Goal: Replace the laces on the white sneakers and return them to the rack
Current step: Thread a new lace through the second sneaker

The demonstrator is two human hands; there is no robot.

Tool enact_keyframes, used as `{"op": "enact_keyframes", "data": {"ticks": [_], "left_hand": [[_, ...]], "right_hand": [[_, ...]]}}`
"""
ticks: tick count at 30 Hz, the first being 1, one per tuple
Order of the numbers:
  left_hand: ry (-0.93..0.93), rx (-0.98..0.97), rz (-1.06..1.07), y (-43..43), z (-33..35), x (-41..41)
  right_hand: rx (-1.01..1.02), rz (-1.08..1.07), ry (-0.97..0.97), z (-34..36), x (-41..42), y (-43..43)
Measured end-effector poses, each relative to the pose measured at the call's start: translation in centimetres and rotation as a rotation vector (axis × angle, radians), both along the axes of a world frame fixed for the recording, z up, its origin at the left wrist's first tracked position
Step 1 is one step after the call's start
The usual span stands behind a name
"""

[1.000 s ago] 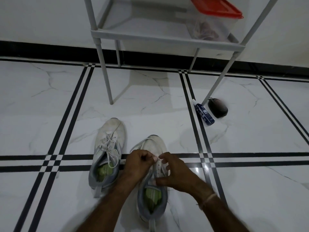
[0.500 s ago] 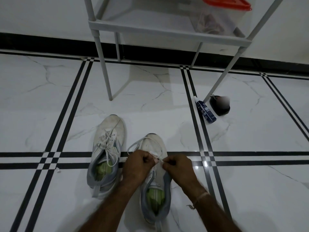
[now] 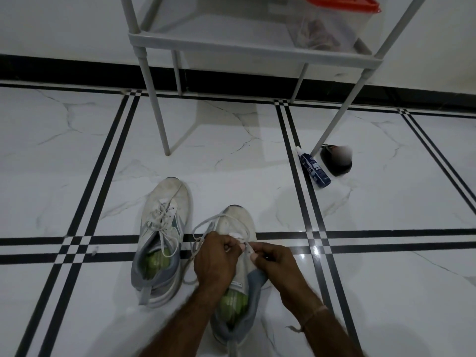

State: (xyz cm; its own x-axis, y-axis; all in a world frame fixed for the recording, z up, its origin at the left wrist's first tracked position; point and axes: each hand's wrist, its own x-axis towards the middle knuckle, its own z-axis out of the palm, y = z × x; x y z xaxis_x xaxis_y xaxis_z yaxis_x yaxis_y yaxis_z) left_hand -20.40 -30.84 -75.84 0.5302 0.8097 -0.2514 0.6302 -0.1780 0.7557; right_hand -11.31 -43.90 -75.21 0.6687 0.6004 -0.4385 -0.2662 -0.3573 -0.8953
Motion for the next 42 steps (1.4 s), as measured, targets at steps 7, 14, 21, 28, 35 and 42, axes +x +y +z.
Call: {"op": "enact_keyframes", "data": {"ticks": [7,14,21,28,35,42], "left_hand": [[0.053,0.001,0.002,0.2,0.2,-0.1],[0.012,-0.025,0.065,-0.6,1.0,0.1],[0.074,-0.013,0.064,-0.7,1.2,0.4],[0.147,-0.010,0.084,-0.7,1.3,0.7],[0.153,-0.019,-0.010,-0.5,1.1,0.2],[0.242,0.128,-0.019,-1.0,2.6,0.9]], "right_hand": [[0.000,-0.035,0.023,-1.2,0.2,0.1],[0.003,0.013,0.021,-0.8,0.5,-0.1],[-0.002,0.034,-0.044,-0.6,0.1,-0.1],[0.037,-0.032,0.094,1.2,0.1,0.7],[-0.040,-0.092,-0.111,0.6,-0.3,1.8],[-0.084,-0.097,-0.340,-0.2,-1.2,1.5]]}}
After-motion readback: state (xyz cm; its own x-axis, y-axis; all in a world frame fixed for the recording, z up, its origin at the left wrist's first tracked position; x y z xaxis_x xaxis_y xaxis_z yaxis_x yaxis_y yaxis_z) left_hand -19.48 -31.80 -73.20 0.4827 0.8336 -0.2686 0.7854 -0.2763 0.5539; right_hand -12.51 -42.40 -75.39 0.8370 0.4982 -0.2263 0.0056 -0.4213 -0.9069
